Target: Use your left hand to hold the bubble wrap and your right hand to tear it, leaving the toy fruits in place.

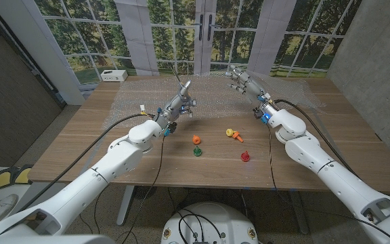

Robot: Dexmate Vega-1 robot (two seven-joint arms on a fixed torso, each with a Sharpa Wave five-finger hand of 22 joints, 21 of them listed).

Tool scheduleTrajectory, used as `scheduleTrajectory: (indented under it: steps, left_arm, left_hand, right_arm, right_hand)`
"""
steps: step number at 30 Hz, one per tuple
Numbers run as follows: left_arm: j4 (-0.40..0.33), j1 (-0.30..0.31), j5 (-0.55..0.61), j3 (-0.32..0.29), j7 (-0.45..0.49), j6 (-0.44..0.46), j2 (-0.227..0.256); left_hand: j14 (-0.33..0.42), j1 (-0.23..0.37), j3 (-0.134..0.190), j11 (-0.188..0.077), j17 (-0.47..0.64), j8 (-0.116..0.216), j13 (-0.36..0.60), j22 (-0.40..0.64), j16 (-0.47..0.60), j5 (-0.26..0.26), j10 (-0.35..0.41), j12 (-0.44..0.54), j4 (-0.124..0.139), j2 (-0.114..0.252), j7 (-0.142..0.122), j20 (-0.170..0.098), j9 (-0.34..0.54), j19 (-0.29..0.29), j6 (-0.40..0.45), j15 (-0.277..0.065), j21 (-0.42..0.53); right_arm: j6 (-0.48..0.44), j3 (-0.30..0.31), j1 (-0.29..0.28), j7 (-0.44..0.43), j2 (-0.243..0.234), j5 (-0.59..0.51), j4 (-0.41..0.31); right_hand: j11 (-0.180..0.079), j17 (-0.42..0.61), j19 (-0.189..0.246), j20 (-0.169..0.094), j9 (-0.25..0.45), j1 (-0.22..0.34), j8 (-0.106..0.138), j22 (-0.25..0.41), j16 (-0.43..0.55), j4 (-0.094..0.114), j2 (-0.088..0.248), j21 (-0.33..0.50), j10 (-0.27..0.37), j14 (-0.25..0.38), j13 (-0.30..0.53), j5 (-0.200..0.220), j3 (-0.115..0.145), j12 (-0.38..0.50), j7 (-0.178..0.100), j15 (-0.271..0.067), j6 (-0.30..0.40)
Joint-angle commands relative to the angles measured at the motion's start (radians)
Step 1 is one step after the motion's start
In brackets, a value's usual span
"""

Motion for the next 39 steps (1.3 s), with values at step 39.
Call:
scheduleTrajectory:
  steps: [39]
  left_arm:
    - [-0.141, 0.025, 0.0, -0.017, -0.001, 0.147, 0.117]
  left_hand:
    - [-0.006, -0.143, -0.012, 0.001, 0.003, 0.406, 0.003, 0.006, 0.009, -0.009, -0.028, 0.004, -0.014, -0.04, 0.005, 0.011, 0.282, 0.001, -0.042, 0.0, 0.01]
  right_arm:
    - [0.02, 0.016, -0.002, -0.002, -0.021, -0.012, -0.003]
  right_hand:
    - [0.017, 0.001, -0.011, 0.005, 0.001, -0.016, 0.005, 0.003, 0.007, -0.008, 0.0, 0.003, 0.013, -0.009, -0.001, -0.003, -0.008, -0.027, 0.003, -0.014, 0.0]
